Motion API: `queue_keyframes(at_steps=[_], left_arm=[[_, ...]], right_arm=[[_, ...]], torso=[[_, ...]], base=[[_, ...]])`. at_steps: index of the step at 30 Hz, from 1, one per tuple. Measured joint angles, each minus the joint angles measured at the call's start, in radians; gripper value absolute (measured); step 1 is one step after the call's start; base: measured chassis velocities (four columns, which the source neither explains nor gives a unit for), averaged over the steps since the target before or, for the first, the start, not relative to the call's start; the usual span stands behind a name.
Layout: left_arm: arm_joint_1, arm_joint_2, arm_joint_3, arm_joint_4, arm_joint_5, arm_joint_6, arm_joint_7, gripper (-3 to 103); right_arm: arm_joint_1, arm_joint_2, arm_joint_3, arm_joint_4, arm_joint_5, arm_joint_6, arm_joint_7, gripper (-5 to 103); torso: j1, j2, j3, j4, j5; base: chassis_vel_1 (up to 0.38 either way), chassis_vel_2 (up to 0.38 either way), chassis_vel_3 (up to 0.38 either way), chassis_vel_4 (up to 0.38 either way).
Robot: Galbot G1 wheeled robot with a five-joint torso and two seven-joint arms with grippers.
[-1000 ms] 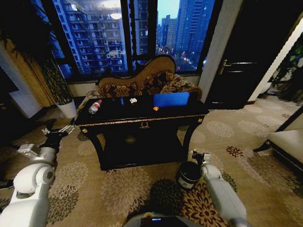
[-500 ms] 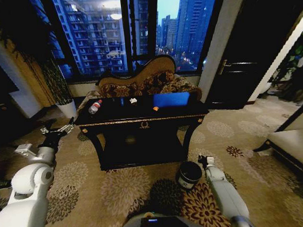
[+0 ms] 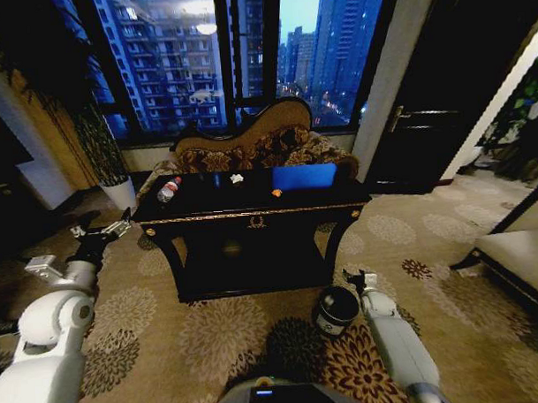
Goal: Move to the front of the table and place the trash on the table into the trash bin.
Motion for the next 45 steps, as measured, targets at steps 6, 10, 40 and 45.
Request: queue_keyframes(at_steps=[6,10,40,45], left_arm=[[-0.005,-0.004,0.005,-0.005,0.000,0.000,0.000,100],[-0.009,-0.008,0.014,-0.018,0.002,0.006,-0.001,100],[-0.014,-0.006,0.027,-0.002,0.010,0.027,-0.005,100],[-0.013,-0.005,0.025,-0.001,0.010,0.027,-0.005,100]], right_arm=[[-0.058,0.000,0.000,0.186,0.083,0.013,0.000,99],[-0.115,0.007,-0.018,0.428,0.145,0.013,0.000,100],[-0.190,-0.011,-0.075,0.916,0.251,-0.080,0.000,100],[-0.190,-0.015,-0.076,0.914,0.249,-0.078,0.000,100]], torso=[[0.000,0.000,0.000,-0.0001,-0.0002],[0.000,0.000,0.000,0.0003,-0.0005],[0.000,0.000,0.000,0.0002,-0.0001],[0.000,0.000,0.000,0.0001,0.0000]], base=[[0.000,0.000,0.000,0.000],[0.000,0.000,0.000,0.000],[0.000,0.000,0.000,0.000],[-0.052,0.066,0.052,-0.059]])
